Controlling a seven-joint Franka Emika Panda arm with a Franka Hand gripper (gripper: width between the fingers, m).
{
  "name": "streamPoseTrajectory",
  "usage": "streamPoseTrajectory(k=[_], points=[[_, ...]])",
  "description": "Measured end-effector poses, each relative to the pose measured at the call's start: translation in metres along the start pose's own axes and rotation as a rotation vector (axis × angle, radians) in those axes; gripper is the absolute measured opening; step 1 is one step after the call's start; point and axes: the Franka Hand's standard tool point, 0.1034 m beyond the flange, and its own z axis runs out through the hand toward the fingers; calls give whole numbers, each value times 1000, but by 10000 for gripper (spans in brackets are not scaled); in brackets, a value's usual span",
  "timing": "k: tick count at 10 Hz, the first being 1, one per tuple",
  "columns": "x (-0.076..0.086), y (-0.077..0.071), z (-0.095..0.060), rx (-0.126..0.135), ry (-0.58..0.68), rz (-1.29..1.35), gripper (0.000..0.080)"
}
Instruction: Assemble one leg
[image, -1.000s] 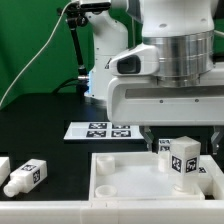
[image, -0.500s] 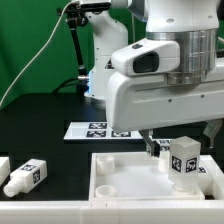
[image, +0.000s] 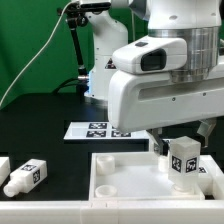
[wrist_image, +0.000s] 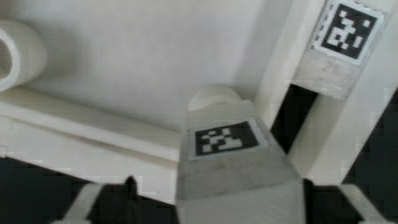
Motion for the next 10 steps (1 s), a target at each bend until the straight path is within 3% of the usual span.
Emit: streamPoseTrajectory(k=[1,2,8,10], points=[[0,0,0,0,0,0,392],[0,0,0,1,0,14,282],[0,-1,0,6,0,295,284],[-1,-1,1,23,16,556,284]])
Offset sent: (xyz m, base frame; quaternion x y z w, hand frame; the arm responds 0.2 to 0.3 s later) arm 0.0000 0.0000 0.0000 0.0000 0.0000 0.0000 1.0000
